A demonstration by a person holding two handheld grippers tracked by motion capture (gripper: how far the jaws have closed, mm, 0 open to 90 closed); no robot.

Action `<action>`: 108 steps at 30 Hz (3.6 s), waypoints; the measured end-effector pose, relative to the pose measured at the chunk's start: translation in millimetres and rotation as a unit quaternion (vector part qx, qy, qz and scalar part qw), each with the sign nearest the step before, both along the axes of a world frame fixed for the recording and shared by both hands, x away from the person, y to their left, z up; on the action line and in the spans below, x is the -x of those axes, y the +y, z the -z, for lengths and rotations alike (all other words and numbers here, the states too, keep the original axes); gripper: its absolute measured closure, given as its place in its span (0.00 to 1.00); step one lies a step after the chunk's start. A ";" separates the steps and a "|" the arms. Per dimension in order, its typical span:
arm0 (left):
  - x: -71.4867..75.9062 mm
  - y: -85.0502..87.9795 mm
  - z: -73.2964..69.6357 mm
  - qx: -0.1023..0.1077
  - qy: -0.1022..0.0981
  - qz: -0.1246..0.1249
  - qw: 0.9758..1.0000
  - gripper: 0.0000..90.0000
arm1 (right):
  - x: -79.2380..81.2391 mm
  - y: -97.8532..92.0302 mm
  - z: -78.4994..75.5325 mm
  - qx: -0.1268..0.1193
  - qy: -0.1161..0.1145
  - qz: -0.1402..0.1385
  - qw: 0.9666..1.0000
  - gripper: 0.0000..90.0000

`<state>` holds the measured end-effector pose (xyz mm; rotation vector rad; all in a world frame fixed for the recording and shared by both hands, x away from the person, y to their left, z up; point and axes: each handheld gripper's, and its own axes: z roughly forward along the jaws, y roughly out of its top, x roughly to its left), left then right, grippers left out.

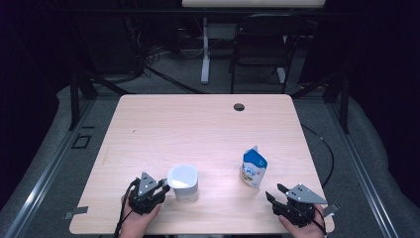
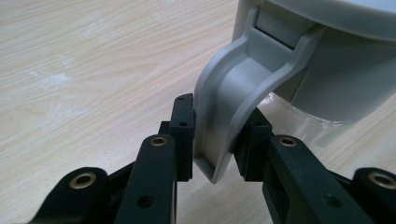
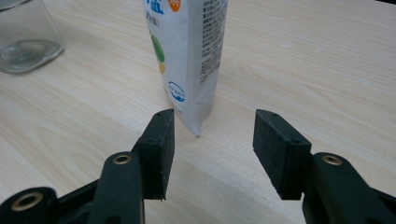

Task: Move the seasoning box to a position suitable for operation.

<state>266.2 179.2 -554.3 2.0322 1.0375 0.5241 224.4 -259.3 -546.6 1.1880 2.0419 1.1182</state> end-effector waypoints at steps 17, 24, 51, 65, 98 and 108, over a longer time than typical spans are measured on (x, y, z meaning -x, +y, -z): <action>8.0 -14.8 -0.2 -0.001 -0.001 0.027 1.000 0.80 | -0.6 7.5 0.5 0.007 0.004 -0.016 1.000 0.54; 9.1 -15.1 1.8 0.001 0.002 0.030 1.000 0.80 | -0.5 8.0 0.1 0.007 0.003 -0.017 1.000 0.54; 25.4 9.4 -29.6 0.053 0.023 0.056 0.997 0.62 | 6.2 20.5 -9.3 0.038 -0.015 -0.049 0.998 0.59; 22.3 22.1 -42.3 0.076 0.006 0.050 0.996 0.69 | 9.2 35.3 -14.5 0.040 -0.010 -0.082 0.996 0.73; 1.9 -13.6 -70.6 0.054 0.010 0.092 0.994 1.00 | -12.1 99.0 -25.2 0.030 0.011 -0.148 0.988 0.83; 3.8 -13.3 -65.4 0.054 0.001 0.093 0.994 1.00 | -19.3 116.6 -25.6 0.019 0.003 -0.156 0.988 0.98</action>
